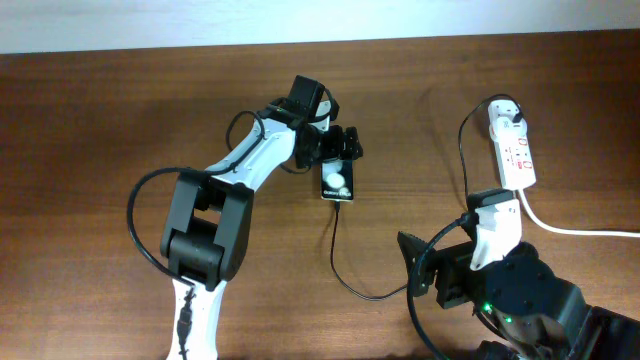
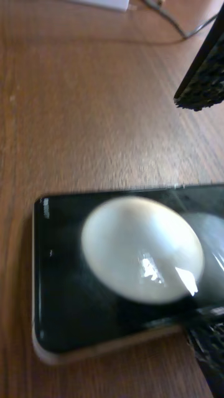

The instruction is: Plug charger to phone and switch on socket

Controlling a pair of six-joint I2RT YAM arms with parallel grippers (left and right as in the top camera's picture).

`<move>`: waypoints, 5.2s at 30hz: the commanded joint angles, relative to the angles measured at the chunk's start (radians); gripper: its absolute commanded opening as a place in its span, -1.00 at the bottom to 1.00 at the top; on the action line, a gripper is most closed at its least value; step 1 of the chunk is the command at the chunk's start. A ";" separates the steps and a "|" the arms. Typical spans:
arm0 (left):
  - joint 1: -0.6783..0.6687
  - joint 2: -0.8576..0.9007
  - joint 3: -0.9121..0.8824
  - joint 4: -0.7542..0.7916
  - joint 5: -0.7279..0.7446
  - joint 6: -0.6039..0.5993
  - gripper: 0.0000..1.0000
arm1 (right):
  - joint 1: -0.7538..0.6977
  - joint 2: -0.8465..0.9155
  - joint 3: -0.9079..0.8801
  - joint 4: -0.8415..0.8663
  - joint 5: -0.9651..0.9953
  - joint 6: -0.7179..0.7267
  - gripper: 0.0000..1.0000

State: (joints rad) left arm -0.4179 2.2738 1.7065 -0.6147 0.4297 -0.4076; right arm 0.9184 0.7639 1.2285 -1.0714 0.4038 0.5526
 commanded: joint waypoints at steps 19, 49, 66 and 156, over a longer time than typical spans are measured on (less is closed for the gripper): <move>0.015 0.087 -0.076 -0.306 -0.486 0.018 0.98 | -0.003 0.001 0.011 0.001 0.019 0.002 0.97; -0.027 -1.181 -0.077 -1.070 -0.751 0.020 0.98 | -0.003 0.001 0.011 0.001 0.019 0.002 0.98; 0.382 -1.922 -0.077 -1.073 -0.751 0.020 0.98 | -0.003 0.001 0.011 0.000 0.019 0.002 0.97; 0.412 -2.266 -0.063 -1.073 -0.752 0.020 0.98 | -1.279 1.455 0.583 0.182 -0.418 -0.010 -0.92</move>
State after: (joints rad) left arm -0.0067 0.0116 1.6428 -1.6878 -0.3153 -0.3889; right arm -0.3595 2.2082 1.8000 -0.8982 -0.0246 0.5457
